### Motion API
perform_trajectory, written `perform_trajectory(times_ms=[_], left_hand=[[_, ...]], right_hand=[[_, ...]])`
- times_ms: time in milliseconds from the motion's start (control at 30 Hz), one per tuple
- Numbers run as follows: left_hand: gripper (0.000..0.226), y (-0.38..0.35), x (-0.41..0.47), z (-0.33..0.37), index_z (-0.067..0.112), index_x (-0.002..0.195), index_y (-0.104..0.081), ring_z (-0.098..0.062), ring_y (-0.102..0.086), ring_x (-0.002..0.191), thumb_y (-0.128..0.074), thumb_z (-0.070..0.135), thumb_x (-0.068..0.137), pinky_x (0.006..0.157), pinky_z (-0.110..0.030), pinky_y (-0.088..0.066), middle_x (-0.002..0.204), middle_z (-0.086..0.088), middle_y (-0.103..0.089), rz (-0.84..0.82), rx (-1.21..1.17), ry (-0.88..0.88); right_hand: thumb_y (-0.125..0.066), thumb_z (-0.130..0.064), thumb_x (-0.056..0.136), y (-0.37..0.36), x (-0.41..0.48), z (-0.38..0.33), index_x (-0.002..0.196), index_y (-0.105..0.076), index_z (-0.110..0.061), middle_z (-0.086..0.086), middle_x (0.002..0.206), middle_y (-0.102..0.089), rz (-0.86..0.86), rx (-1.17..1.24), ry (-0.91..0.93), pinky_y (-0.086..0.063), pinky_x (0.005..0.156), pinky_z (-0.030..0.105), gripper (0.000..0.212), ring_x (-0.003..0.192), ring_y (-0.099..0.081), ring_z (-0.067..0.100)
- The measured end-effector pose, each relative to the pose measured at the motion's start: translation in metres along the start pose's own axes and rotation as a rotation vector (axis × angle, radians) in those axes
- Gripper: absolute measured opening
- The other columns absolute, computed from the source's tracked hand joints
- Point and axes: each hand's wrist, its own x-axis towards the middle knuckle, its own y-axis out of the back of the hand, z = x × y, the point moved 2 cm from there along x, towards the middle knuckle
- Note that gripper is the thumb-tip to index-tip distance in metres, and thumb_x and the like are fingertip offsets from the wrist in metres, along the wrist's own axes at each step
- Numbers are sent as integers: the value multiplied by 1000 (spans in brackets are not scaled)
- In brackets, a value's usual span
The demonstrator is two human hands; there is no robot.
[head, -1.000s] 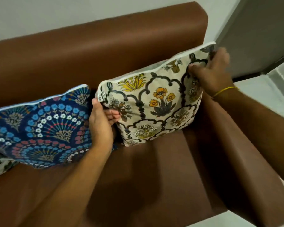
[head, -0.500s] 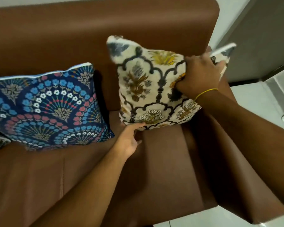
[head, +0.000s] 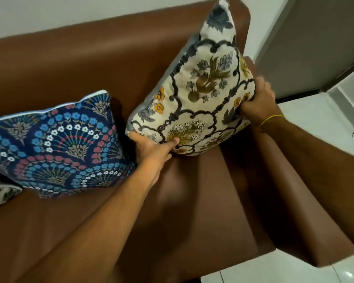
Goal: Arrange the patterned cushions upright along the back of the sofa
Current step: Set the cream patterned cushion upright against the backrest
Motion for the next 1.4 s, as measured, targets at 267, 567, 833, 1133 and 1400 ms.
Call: perform_trajectory(times_ms=[267,567,833,1133,1400], left_hand=[[124,16,4,-17,58,146,-14,-23,-58,141,-97,19,63,112,-58,-55,163,4,-41,129,71,-153],[107,82,-54,-81,33,164,-24,-30,-66,133,-82,-9,85,115,-59,-53,149,-18,-61,249,11,18],[48,222,-64,-127,20,144,-54,-27,-62,131,-73,12,100,110,-54,-45,131,-6,-77,411,-305,382],[16,276,24,-116,19,86,-67,-22,-54,83,-82,16,80,109,-56,-42,76,1,-54,110,-830,400],[74,343,17,-77,23,150,-51,-30,-57,141,-68,-10,87,111,-73,-47,145,-6,-69,163,-795,45]], right_hand=[[-61,-38,71,1,12,7,139,-54,-9,24,139,-60,28,-5,40,-50,114,64,74,133,-55,49],[-66,-26,71,1,-54,-13,162,-42,-12,16,169,-41,245,63,126,-40,121,59,95,161,-35,39],[-72,-14,61,-105,-198,-138,151,-58,-4,20,164,-50,176,-5,729,-40,121,60,91,157,-47,41],[-86,-81,71,-255,-140,-315,170,-32,-20,11,167,-48,-599,-742,778,-14,127,85,129,159,-44,38],[-86,-80,70,-243,-141,-312,148,-48,-17,9,143,-55,-551,-453,865,-39,106,56,107,138,-53,37]])
